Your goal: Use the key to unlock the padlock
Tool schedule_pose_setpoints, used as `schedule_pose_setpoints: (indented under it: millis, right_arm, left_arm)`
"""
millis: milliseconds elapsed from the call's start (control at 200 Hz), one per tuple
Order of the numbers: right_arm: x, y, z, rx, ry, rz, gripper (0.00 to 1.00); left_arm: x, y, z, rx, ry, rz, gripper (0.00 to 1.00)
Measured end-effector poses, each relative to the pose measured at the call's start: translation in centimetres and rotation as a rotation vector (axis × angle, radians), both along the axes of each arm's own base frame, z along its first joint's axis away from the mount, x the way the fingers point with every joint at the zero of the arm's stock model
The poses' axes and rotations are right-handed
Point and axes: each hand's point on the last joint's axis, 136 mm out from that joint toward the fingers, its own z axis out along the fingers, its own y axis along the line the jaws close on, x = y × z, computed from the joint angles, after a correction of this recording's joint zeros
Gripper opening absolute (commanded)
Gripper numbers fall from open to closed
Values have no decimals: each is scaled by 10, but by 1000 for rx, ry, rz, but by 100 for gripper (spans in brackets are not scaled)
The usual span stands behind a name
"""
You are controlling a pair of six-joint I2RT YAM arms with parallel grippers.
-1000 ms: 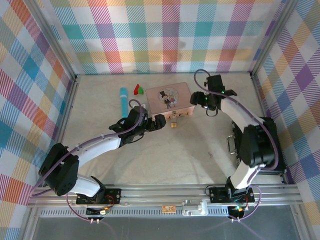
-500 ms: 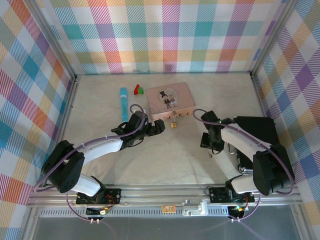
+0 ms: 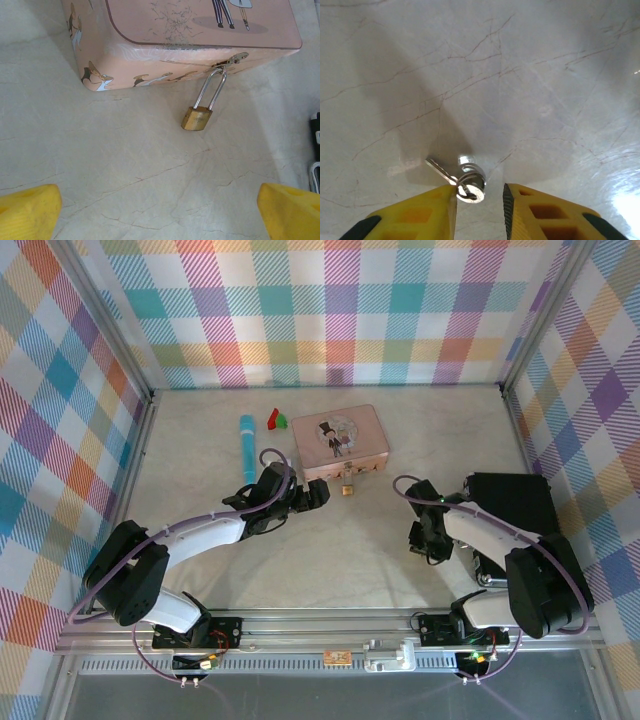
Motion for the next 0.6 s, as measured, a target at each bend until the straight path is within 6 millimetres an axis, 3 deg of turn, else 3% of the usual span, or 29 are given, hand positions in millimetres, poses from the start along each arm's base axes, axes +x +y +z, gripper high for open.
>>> schedule_pose_setpoints:
  millis: [95, 355, 600]
  right_arm:
    - [-2, 2, -5, 15, -1, -10, 30]
    - [1, 3, 0, 33, -33, -28, 0]
    - [10, 11, 9, 65, -78, 41, 0]
  left_arm:
    - [0, 0, 0, -4, 3, 4, 100]
    - [0, 1, 0, -6, 5, 13, 100]
    - [2, 3, 10, -23, -17, 33, 100]
